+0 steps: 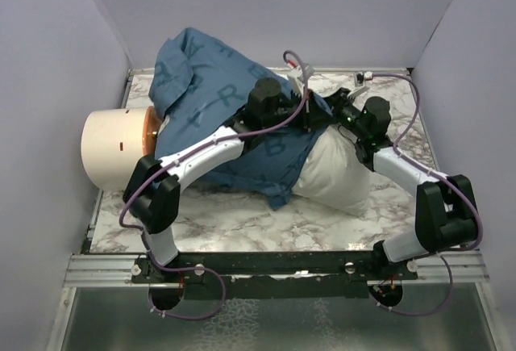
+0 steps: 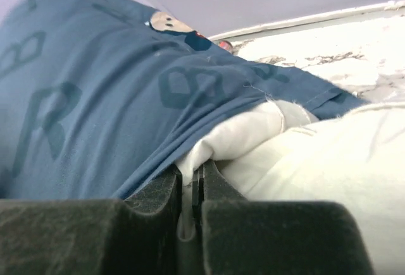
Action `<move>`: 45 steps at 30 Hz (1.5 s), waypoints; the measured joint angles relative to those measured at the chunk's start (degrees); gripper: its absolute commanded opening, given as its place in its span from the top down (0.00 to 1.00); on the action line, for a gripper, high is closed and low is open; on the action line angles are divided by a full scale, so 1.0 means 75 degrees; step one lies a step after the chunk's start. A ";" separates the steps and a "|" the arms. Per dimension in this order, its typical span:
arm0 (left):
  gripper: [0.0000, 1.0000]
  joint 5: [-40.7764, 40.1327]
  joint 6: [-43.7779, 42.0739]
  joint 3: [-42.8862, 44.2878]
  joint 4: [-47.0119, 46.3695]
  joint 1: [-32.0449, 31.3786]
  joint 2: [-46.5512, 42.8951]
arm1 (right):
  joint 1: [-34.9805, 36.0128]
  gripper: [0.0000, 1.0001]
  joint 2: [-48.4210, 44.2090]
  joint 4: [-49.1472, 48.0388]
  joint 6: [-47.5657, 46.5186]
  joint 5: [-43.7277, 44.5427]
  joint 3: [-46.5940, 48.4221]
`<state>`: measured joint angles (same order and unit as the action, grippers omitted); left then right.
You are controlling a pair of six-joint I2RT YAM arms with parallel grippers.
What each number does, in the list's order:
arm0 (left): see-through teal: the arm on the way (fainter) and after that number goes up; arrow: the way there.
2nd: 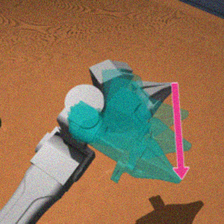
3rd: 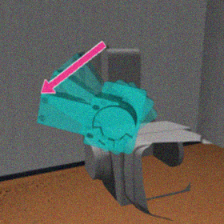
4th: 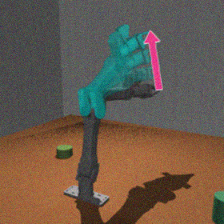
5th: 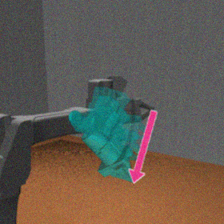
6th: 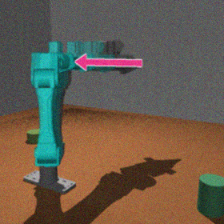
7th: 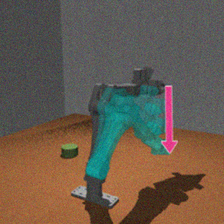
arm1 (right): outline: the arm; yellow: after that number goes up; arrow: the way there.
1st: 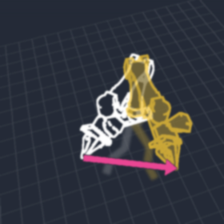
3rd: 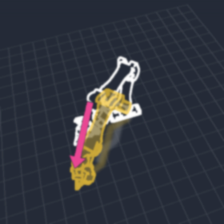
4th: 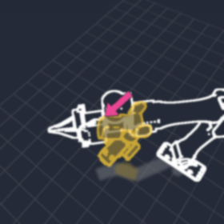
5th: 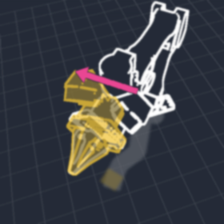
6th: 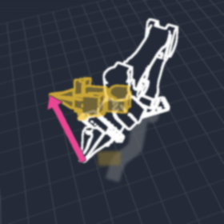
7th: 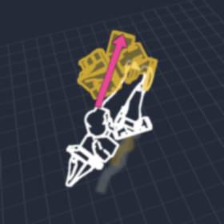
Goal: Put the pillow into the pillowcase
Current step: Stuff the pillow into the pillowcase.
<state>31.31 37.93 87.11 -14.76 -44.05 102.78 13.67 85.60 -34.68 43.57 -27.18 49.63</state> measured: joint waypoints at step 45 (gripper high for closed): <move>1.00 0.1070 -0.0309 0.0321 0.1067 0.0889 0.0286 | 0.1743 0.99 -0.2250 0.6158 -0.3719 0.1932 -0.0385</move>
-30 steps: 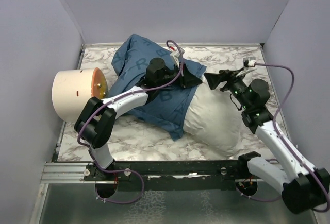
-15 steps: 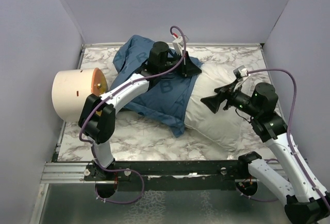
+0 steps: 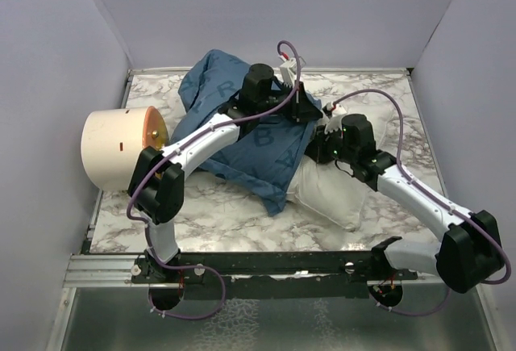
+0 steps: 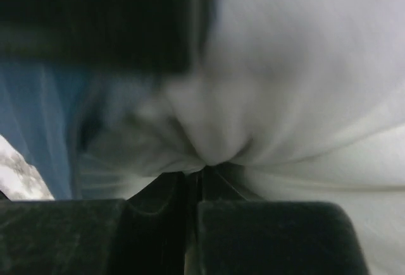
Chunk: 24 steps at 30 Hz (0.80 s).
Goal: Put the pillow into the pillowcase
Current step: Stuff the pillow into the pillowcase.
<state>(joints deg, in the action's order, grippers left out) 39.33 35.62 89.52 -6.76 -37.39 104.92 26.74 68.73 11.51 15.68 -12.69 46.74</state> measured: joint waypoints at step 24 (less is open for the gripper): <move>1.00 -0.0624 0.1682 -0.5251 -0.5082 0.0216 -0.1562 | 0.0117 0.00 -0.4412 -0.2317 0.0836 -0.1043 -0.1075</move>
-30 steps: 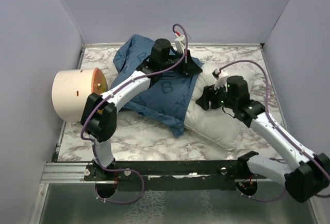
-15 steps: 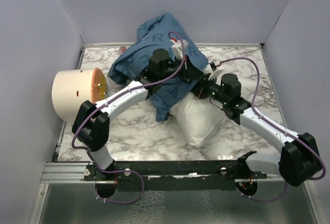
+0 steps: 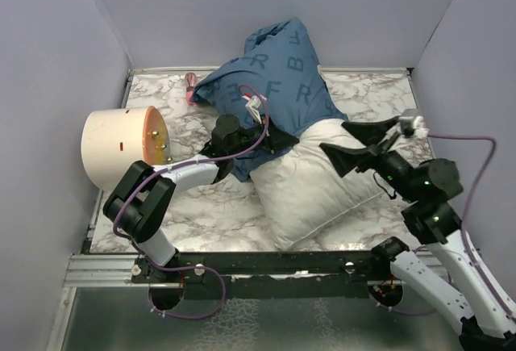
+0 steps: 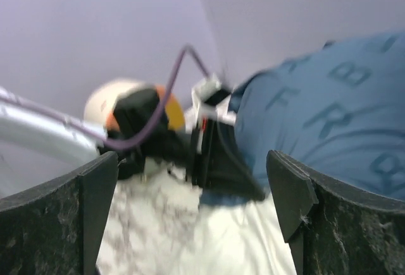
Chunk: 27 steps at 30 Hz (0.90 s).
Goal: Put the pillow into the pillowcase
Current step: Stuff the pillow into the pillowcase.
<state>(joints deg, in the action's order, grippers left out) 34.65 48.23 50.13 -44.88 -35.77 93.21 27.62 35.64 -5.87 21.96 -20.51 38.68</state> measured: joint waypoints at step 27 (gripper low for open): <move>1.00 0.0644 -0.0918 0.0577 0.1043 0.0122 -0.0554 | -0.3375 0.99 0.3421 -0.0659 0.1443 -0.2238 -0.1262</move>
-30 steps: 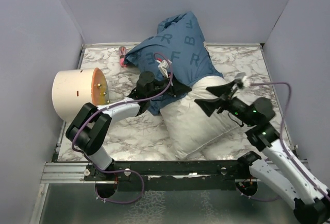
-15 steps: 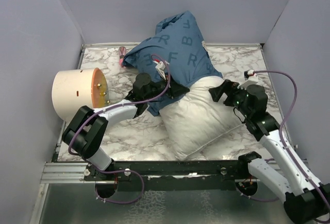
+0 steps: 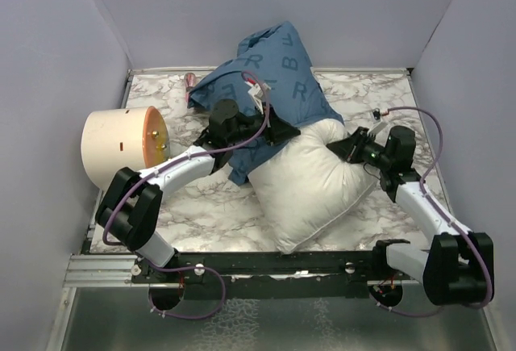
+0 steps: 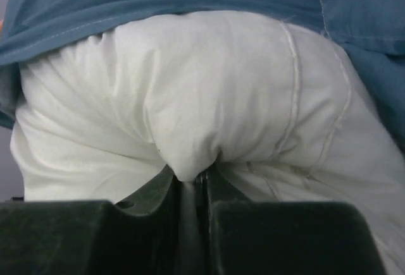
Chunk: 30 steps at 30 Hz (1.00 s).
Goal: Put the pillow into the pillowcase
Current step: Stuff the pillow into the pillowcase.
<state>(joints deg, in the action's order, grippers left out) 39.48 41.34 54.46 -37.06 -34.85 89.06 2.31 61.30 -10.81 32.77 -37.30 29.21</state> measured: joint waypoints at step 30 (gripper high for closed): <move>0.34 -0.1413 -0.1300 -0.2850 0.2197 -0.1381 -0.4054 | 0.5018 0.99 -0.2384 -0.1049 -0.3127 0.1967 -0.0507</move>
<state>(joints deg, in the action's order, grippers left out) 28.88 31.59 33.08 -20.58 -45.21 58.65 39.94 43.42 -18.68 9.32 -22.55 25.41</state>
